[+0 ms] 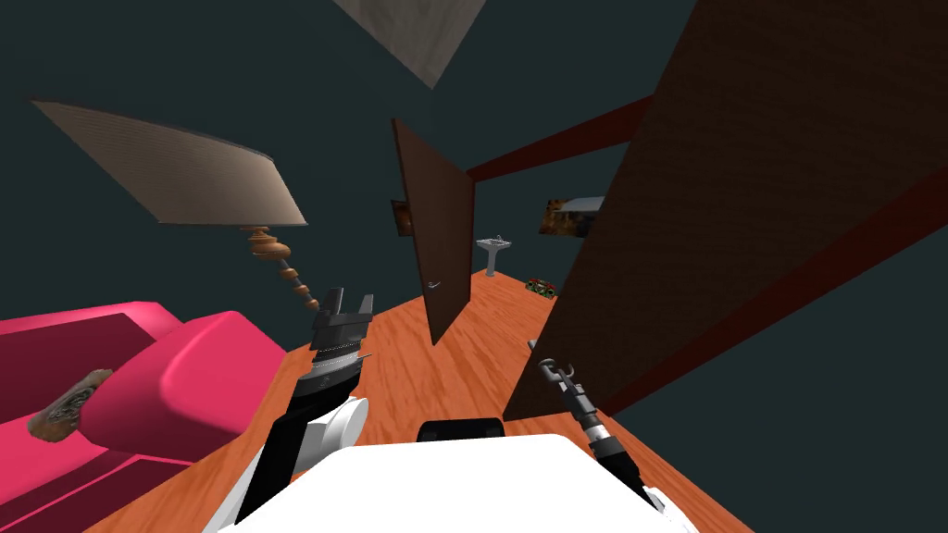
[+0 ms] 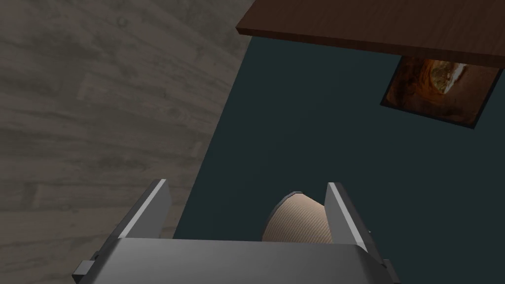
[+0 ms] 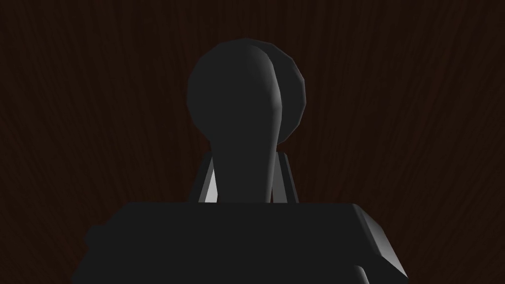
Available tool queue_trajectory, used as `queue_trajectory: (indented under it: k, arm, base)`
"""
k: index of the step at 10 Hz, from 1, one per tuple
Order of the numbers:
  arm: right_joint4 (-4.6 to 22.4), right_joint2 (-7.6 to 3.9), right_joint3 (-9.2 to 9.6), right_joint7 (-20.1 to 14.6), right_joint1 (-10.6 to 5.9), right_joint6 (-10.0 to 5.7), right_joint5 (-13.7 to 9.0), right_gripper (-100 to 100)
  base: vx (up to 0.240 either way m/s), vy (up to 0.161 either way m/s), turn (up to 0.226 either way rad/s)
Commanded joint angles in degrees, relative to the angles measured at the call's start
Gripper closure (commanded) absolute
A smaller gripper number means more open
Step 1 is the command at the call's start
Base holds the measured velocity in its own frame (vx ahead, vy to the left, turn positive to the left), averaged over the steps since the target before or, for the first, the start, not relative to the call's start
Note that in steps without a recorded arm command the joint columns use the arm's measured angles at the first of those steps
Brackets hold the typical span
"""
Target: Pull the door open
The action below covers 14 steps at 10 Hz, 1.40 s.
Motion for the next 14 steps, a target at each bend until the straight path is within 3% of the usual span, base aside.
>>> queue_trajectory:
  k: [1, 3, 4, 5, 6, 9, 11, 12, 14]
  arm:
    - [-0.14, 0.29, 1.11, 0.44, -0.80, 1.31, -1.20, 100]
    - [-0.14, 0.29, 1.11, 0.44, -0.80, 1.31, -1.20, 100]
    - [0.50, 0.50, 2.51, 1.25, -2.48, 2.63, -2.90, 100]
    - [-0.12, 0.50, 2.51, 1.25, -2.48, 2.63, -2.90, 100]
    - [1.02, 0.66, 3.64, 1.92, -3.84, 3.70, -4.29, 100]
    - [1.54, 0.84, 4.80, 2.59, -5.23, 4.80, -5.70, 100]
    - [2.41, 1.12, 6.69, 3.69, -7.50, 6.58, -8.01, 100]
    - [2.41, 1.12, 6.69, 3.69, -7.50, 6.58, -8.01, 100]
    - [3.03, 1.33, 8.05, 4.49, -9.13, 7.86, -9.67, 100]
  base:
    - [-0.146, -0.034, 0.110]
    - [-0.084, -0.032, 0.042]
    - [-0.183, -0.044, 0.163]
    - [-0.185, -0.063, 0.139]
    - [-0.170, -0.072, 0.209]
    - [-0.160, -0.071, 0.124]
    - [-0.193, -0.055, 0.177]
    - [-0.144, -0.044, 0.081]
    - [-0.177, -0.059, 0.117]
